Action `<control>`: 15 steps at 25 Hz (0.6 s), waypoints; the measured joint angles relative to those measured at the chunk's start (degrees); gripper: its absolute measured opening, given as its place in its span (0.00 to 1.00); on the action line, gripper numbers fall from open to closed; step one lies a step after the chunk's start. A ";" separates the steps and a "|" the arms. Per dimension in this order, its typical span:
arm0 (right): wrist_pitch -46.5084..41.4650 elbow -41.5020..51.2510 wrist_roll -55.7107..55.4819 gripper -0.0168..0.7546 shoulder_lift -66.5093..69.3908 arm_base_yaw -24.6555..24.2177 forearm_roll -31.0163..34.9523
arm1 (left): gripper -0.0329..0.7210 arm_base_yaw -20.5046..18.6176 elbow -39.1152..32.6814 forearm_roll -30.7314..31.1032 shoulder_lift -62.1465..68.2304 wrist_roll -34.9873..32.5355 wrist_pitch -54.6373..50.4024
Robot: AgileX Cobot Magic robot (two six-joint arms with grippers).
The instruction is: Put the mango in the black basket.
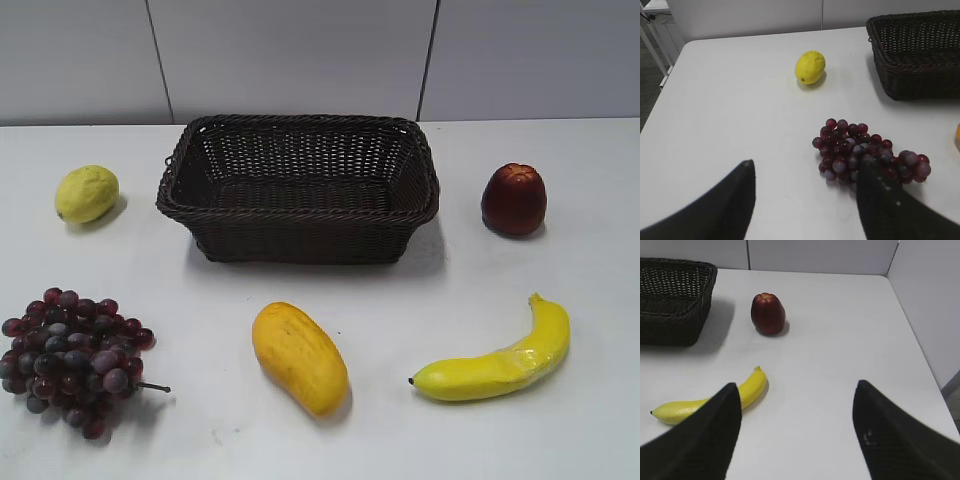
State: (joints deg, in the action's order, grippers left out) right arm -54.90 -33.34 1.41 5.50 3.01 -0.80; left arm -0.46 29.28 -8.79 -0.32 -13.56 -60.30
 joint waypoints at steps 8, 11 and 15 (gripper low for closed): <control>0.25 -7.21 0.01 0.72 19.48 0.00 0.80 | 0.69 0.00 0.00 0.00 0.00 0.00 0.00; -0.39 -10.26 0.01 0.72 26.87 0.00 1.86 | 0.69 0.00 0.00 0.00 0.00 0.00 0.00; -3.11 -13.29 0.39 0.72 35.71 0.00 1.95 | 0.69 0.00 0.00 0.00 0.00 0.00 0.00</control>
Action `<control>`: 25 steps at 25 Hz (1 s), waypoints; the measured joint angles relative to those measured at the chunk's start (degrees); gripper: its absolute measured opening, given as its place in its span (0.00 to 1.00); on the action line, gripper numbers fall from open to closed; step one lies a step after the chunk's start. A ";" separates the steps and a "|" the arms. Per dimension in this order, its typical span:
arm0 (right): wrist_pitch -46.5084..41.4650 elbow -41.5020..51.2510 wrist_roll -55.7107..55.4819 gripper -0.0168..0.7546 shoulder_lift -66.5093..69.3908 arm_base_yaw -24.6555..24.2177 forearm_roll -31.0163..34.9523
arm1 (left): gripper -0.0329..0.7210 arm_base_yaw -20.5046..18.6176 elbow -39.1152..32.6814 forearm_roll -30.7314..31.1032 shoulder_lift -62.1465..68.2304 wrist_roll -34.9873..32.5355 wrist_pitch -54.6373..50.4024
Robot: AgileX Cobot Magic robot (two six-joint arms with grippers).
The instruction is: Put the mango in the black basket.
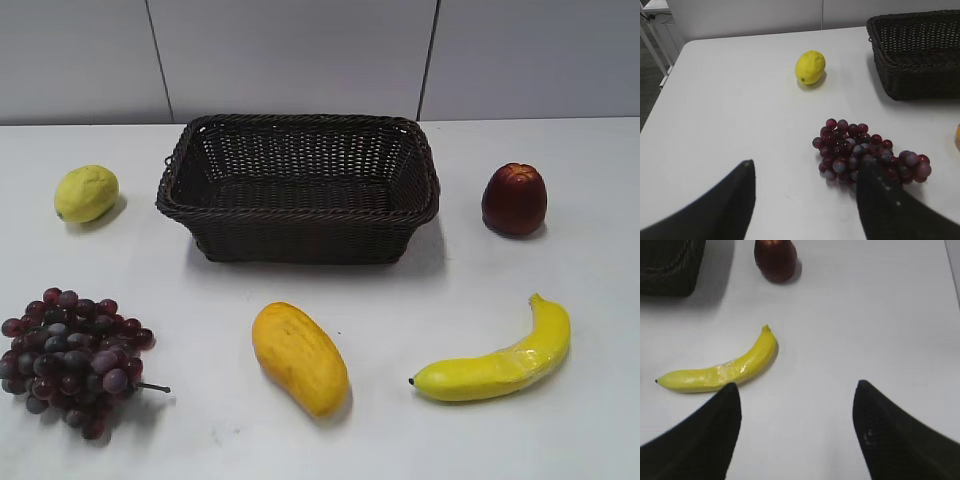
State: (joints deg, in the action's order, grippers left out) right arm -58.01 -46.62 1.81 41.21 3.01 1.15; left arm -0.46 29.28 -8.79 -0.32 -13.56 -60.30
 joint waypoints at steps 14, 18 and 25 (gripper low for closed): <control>-3.88 -4.66 8.99 0.83 21.23 0.00 8.05 | 0.69 0.00 0.00 0.00 0.00 0.00 0.00; -3.88 -4.96 9.83 0.84 25.38 0.92 9.40 | 0.69 0.00 0.00 0.00 0.00 0.00 0.00; -3.76 -10.11 9.43 0.84 32.27 9.96 9.47 | 0.69 0.00 0.00 0.00 0.00 0.00 0.00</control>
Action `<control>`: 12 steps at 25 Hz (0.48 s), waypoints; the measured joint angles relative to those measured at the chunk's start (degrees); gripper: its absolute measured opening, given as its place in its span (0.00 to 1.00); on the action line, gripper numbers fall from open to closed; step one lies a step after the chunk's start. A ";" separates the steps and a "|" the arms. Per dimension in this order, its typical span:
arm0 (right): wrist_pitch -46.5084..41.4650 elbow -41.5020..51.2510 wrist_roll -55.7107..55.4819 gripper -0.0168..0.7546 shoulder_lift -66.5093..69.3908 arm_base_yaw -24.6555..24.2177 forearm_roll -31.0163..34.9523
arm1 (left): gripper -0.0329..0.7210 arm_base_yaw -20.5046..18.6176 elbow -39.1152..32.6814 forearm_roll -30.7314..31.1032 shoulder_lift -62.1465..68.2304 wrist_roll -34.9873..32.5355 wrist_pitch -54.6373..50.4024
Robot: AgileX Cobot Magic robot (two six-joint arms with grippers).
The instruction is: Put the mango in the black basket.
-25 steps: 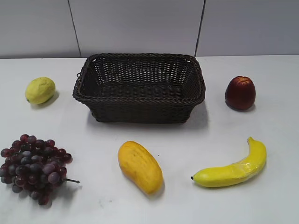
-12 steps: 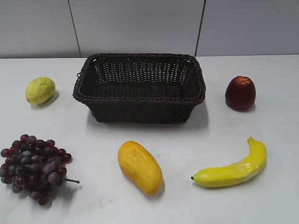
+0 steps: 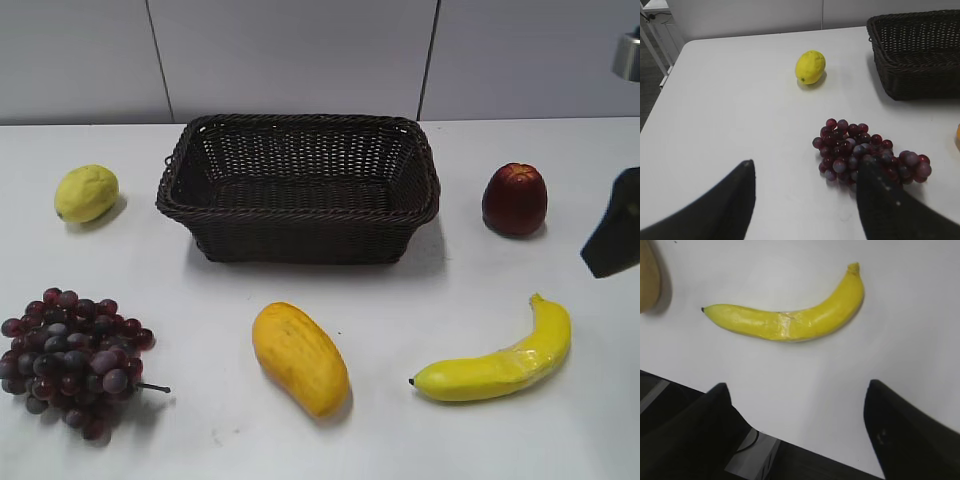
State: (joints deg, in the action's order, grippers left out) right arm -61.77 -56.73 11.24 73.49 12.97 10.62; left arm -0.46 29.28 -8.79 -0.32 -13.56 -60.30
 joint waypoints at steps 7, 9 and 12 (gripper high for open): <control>0.44 -7.80 -3.57 0.82 9.17 10.81 0.00 | 0.69 0.00 0.00 0.00 0.00 0.00 0.00; 0.56 -9.72 -4.86 0.82 12.24 13.80 0.00 | 0.69 0.00 0.00 0.00 0.00 0.00 0.00; 0.70 -12.25 -6.48 0.82 17.10 18.79 0.00 | 0.69 0.00 0.00 0.00 0.00 0.00 0.00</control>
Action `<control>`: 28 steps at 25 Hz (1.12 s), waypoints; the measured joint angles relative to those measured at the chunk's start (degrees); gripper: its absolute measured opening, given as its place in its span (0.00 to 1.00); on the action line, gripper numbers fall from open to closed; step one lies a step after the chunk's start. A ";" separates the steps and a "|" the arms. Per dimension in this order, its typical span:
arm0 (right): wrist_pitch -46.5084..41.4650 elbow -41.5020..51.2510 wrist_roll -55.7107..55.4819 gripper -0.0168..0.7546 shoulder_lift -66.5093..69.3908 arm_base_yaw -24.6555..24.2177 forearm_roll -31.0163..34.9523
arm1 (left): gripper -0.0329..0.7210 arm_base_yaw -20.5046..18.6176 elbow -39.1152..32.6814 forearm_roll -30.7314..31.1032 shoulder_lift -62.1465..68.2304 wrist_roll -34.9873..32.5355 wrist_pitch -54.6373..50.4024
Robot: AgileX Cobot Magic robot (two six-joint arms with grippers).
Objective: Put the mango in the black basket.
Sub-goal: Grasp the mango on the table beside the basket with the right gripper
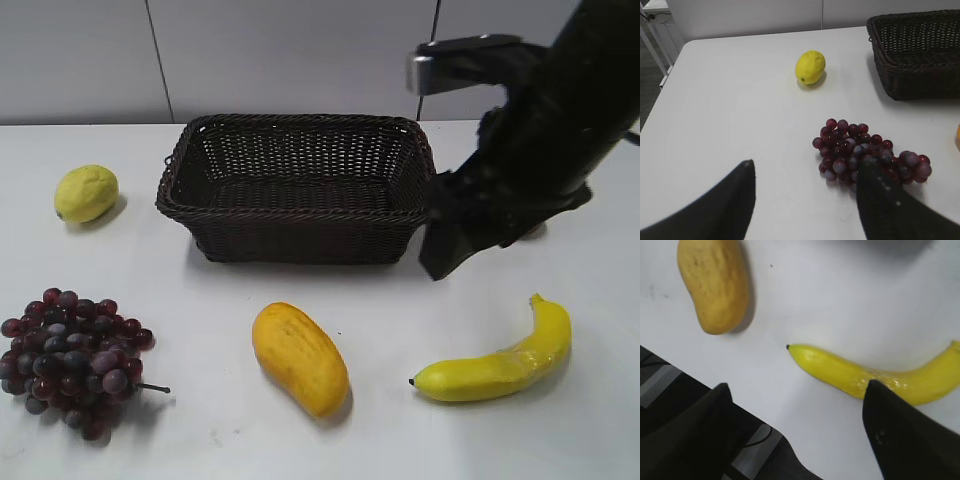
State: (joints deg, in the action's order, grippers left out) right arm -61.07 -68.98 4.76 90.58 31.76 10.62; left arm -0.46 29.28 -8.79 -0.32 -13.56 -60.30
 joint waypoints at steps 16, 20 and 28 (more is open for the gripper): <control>2.90 -13.25 -4.38 0.81 22.68 20.29 -3.78 | 0.69 0.00 0.00 0.00 0.00 0.00 0.00; 2.65 -15.78 -8.87 0.80 24.23 20.37 -9.58 | 0.69 0.00 0.00 0.00 0.00 0.00 0.00; 0.80 -16.21 -12.17 0.80 24.57 20.37 -11.22 | 0.69 0.00 0.00 0.00 0.00 0.00 0.00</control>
State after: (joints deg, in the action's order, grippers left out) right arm -60.27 -85.19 -7.41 115.16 52.14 -0.60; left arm -0.46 29.28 -8.79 -0.32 -13.56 -60.30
